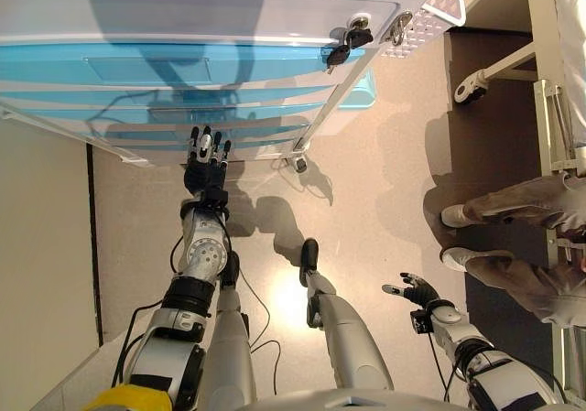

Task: Open the drawer and pick up the medicine

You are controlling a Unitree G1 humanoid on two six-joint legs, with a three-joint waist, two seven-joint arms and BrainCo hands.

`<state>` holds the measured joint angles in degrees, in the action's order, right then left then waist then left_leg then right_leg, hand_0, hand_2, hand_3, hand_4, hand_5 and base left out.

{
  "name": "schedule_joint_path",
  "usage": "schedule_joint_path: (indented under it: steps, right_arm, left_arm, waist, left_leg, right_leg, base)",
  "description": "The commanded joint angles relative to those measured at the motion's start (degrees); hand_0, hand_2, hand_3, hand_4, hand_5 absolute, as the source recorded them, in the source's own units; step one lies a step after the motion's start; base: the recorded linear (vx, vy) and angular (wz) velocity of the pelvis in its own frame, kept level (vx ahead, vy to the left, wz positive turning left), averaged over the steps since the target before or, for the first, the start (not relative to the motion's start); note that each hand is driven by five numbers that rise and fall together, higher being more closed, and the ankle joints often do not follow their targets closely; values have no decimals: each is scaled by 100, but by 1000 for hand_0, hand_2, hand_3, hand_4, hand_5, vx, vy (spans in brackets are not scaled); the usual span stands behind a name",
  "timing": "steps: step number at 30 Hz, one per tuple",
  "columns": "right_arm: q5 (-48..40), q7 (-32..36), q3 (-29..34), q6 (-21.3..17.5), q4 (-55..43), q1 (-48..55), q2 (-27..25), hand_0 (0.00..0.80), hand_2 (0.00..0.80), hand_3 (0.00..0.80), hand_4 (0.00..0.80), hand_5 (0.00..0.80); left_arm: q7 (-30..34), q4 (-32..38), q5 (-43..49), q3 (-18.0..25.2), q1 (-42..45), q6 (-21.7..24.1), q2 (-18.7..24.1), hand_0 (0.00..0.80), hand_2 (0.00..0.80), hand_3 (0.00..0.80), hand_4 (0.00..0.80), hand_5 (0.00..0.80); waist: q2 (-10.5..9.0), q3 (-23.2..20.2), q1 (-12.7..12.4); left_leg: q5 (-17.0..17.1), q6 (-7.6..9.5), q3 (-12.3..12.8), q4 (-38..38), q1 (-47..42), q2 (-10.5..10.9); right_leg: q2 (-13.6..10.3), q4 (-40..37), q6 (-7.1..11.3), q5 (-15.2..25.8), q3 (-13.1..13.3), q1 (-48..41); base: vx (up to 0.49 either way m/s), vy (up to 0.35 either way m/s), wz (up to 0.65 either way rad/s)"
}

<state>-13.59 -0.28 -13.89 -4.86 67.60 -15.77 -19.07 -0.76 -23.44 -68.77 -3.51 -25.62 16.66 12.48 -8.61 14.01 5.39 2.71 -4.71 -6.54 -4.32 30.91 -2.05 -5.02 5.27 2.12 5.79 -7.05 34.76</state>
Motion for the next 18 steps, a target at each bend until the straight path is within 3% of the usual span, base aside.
schedule_joint_path:
  steps: [1,18]
  right_arm:
    - [72,28,-48,-124,54,307,-161,0,0,0,0,0]
    - [127,113,20,-112,110,430,-185,0,0,0,0,0]
  left_arm:
    - [472,1101,243,91,-214,233,270,0,0,0,0,0]
    - [549,1426,265,250,65,254,357,0,0,0,0,0]
  waist:
    - [-36,-194,-88]
    - [-14,-253,-157]
  left_leg:
    - [20,361,-179,-191,277,354]
    - [-1,371,-200,-218,223,367]
  right_leg:
    - [21,290,365,-62,-151,-78]
    - [2,332,351,-78,-169,-142]
  base:
    - [0,0,0]
    - [0,0,0]
